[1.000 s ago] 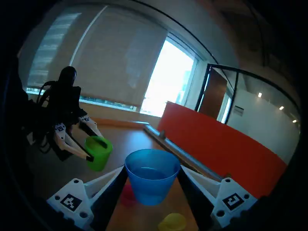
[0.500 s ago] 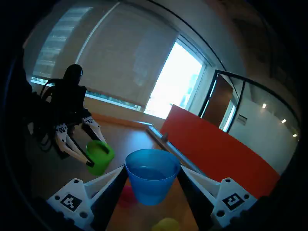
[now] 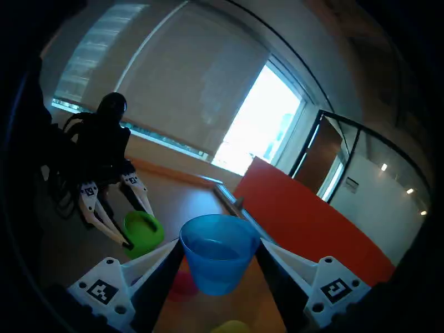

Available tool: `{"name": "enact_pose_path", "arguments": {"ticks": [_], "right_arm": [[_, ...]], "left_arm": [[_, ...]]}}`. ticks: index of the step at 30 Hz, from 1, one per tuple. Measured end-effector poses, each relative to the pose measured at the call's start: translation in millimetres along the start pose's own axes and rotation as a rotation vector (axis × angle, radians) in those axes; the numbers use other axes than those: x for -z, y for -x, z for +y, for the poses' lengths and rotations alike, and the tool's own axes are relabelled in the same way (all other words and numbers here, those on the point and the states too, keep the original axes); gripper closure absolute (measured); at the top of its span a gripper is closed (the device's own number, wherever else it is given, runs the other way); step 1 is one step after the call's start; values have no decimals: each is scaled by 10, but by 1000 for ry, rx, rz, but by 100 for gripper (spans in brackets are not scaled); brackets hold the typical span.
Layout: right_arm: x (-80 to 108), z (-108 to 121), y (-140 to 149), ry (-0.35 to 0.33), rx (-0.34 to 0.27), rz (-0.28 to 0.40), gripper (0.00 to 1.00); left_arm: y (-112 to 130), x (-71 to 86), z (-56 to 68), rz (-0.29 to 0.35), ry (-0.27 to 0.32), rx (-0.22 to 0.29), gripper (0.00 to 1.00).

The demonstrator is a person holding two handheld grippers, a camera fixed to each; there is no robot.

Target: Pour water

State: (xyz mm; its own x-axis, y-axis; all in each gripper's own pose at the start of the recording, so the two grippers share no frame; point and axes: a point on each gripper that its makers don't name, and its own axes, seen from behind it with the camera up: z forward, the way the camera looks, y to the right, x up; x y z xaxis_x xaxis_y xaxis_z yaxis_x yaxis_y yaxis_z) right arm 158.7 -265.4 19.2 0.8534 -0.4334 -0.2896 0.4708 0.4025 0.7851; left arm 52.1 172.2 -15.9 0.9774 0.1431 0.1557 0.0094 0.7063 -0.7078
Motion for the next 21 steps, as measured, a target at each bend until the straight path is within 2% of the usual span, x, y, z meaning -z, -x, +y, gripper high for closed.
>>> {"name": "enact_pose_path", "arguments": {"ticks": [21], "right_arm": [[-46, -8, -56, -20, 105, -7, 9]], "left_arm": [[35, -69, 187, -2, 41, -4, 14]]}}
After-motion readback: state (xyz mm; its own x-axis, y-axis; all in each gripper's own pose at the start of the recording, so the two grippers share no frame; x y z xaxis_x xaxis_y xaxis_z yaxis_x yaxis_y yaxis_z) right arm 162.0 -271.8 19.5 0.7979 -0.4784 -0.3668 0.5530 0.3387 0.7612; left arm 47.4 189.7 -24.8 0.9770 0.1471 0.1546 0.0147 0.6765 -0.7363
